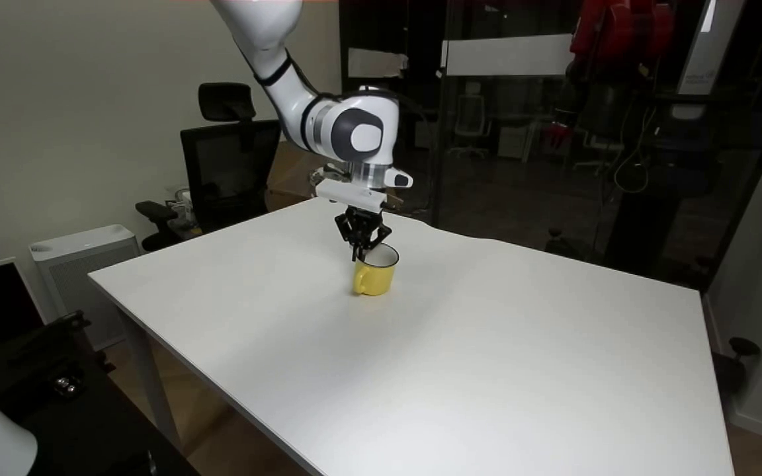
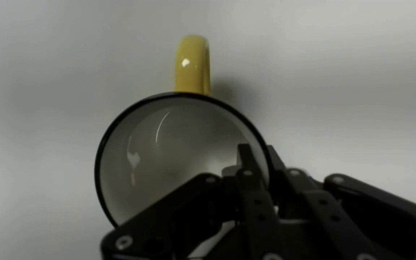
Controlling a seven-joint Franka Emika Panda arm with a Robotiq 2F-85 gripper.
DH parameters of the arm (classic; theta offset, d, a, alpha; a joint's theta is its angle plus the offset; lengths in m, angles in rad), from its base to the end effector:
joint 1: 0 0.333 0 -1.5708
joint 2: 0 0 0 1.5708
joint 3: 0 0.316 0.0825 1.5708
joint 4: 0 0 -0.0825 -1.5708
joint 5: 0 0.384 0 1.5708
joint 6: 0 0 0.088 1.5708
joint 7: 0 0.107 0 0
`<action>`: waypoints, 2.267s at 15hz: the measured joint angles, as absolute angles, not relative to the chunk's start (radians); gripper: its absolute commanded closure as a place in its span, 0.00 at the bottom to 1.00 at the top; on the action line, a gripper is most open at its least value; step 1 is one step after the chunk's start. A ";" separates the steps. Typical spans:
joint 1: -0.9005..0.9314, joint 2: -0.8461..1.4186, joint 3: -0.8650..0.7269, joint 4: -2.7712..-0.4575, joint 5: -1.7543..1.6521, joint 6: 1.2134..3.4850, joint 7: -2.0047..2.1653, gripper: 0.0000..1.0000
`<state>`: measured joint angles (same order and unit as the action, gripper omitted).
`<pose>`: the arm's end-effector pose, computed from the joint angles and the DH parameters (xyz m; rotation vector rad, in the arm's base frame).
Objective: Move the cup backwards
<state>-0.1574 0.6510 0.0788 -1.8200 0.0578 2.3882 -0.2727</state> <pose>0.6374 -0.0523 0.1721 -3.0338 -0.2069 0.0994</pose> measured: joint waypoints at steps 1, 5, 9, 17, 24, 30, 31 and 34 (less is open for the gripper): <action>-0.158 0.670 0.078 -1.781 0.061 2.347 -0.272 0.97; -0.149 0.724 0.064 -1.677 0.061 2.276 -0.251 0.97; -0.125 0.762 0.036 -1.616 0.056 2.266 -0.208 0.97; -0.092 0.809 0.000 -1.556 0.039 2.240 -0.151 0.68; -0.091 0.817 -0.005 -1.546 0.038 2.238 -0.151 0.64; -0.091 0.817 -0.005 -1.548 0.035 2.253 -0.158 0.12; -0.089 0.815 -0.005 -1.549 0.031 2.263 -0.158 0.06; -0.081 0.796 -0.005 -1.554 0.007 2.291 -0.158 0.00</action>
